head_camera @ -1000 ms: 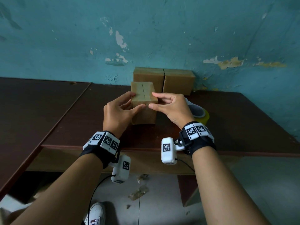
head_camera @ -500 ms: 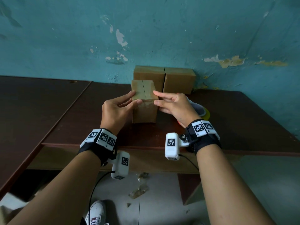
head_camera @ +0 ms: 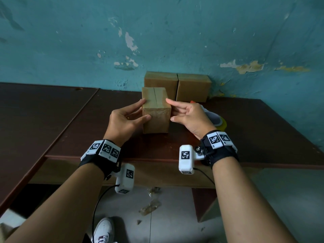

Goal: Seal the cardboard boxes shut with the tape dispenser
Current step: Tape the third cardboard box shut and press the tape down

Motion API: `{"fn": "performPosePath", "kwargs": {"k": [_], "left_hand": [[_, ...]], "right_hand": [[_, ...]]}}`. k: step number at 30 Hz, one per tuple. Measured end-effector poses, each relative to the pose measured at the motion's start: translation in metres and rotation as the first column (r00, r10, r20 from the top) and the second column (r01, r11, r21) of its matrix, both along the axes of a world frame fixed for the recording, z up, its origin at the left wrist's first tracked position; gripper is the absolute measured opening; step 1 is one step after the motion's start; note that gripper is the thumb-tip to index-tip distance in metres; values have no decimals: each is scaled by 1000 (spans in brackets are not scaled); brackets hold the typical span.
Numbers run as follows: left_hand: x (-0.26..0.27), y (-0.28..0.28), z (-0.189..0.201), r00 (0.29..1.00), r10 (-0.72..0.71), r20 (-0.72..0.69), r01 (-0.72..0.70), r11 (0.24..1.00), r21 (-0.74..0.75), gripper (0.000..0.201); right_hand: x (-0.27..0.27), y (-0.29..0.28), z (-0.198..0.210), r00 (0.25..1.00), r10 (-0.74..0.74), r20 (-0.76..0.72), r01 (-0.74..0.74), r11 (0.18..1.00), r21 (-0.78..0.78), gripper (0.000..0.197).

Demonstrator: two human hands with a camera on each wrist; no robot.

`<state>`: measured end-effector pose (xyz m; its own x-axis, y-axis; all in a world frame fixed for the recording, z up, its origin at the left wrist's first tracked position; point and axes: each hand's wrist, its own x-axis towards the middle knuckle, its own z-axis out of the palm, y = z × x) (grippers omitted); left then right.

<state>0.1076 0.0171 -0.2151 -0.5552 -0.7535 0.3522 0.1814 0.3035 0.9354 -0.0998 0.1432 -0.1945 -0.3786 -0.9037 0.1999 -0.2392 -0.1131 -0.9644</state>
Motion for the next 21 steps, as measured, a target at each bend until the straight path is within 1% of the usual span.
{"fn": "performPosePath", "kwargs": {"k": [4, 9, 13, 16, 18, 21], "left_hand": [[2, 0, -1, 999, -50, -5, 50, 998, 23, 66], [2, -2, -1, 998, -60, -1, 60, 998, 33, 66], [1, 0, 2, 1000, -25, 4, 25, 1000, 11, 63], [0, 4, 2, 1000, 22, 17, -21, 999, -32, 63], [0, 6, 3, 996, 62, 59, -57, 994, -91, 64], [-1, 9, 5, 977, 183, 111, -155, 963, -221, 63]], "right_hand": [[3, -1, 1, 997, -59, -45, 58, 998, -25, 63], [4, 1, 4, 996, -63, -56, 62, 998, -21, 60], [5, 1, 6, 996, -68, -51, 67, 998, -17, 57], [6, -2, 11, 995, -87, -42, 87, 996, 0, 49], [8, -4, 16, 988, -106, -112, 109, 994, 27, 46], [13, -6, 24, 945, -127, -300, 159, 984, 85, 46]]}}
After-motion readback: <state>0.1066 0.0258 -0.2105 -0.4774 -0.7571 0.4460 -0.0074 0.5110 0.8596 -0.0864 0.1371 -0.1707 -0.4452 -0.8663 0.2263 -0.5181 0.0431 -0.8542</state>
